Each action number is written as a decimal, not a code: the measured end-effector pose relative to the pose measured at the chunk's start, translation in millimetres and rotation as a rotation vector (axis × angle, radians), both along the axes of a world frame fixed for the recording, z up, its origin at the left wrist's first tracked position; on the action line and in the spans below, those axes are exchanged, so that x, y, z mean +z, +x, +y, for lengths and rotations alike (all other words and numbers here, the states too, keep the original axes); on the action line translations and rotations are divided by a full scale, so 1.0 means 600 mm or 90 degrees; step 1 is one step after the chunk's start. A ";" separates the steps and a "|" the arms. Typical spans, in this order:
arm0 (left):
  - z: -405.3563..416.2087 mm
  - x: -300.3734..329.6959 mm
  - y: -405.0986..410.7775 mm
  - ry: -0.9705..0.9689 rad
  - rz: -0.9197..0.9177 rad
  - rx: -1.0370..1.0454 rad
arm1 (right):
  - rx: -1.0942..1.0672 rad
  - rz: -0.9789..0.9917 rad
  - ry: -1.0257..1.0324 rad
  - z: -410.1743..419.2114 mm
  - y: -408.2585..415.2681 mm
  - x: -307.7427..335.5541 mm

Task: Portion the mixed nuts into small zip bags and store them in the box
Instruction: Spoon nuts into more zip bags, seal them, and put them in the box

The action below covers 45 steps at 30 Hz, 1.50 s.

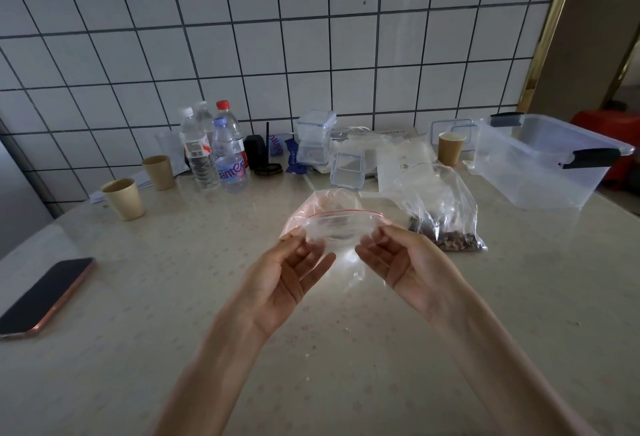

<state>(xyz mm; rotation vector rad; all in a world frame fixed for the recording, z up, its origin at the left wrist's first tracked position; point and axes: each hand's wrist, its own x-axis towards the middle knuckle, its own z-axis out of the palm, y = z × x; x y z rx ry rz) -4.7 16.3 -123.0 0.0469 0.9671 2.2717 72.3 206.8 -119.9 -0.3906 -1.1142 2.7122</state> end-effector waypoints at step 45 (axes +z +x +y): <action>0.002 -0.046 0.004 -0.536 0.675 0.454 | -0.277 -0.087 0.487 0.002 -0.003 -0.047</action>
